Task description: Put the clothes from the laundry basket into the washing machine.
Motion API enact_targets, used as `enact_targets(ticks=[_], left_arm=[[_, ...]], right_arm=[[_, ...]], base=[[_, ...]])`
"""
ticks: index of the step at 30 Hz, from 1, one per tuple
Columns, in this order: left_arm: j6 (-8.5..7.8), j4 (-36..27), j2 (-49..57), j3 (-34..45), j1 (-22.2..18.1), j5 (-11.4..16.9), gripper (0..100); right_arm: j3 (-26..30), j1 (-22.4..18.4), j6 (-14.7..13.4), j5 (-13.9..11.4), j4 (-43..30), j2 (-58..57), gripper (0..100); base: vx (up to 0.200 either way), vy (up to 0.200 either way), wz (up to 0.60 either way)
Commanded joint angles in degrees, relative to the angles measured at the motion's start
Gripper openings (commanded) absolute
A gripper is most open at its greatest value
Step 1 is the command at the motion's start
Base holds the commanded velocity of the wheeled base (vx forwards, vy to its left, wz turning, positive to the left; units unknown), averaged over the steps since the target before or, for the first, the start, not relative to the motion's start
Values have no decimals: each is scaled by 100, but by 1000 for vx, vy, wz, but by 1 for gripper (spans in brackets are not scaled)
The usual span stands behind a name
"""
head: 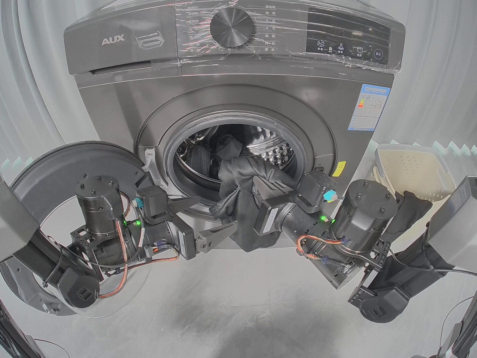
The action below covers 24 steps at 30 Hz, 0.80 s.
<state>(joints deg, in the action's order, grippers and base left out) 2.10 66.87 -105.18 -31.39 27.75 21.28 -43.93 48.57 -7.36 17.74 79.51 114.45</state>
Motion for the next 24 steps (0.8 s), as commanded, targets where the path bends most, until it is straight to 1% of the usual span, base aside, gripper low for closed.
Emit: enact_targets(ticks=[1, 5, 6, 7, 15, 16, 24], left_arm=[[10, 11, -187, -122, 12, 7, 100], [45, 28, -213, -157, 29, 25, 100], [89, 46, -266, -157, 82, 16, 100], [89, 46, -266, -157, 82, 16, 100], [116, 644, -635, -218, 135, -54, 100], [133, 740, -670, -210, 135, -54, 0], [142, 978, -626, -157, 135, -45, 0]], right_arm=[[-19, 4, -2, 2, 3, 43, 0], [-19, -5, -11, 2, 12, 43, 0], [-19, -14, -2, 2, 56, 52, 0], [-19, -14, -2, 2, 56, 52, 0], [-10, -5, -11, 2, 82, 69, 0], [-1, -14, -2, 2, 91, 69, 0], [-1, -14, -11, 2, 118, 69, 0]], base=[[0, 0, 0], [0, 0, 0], [0, 0, 0], [0, 0, 0], [0, 0, 0], [0, 0, 0], [0, 0, 0]])
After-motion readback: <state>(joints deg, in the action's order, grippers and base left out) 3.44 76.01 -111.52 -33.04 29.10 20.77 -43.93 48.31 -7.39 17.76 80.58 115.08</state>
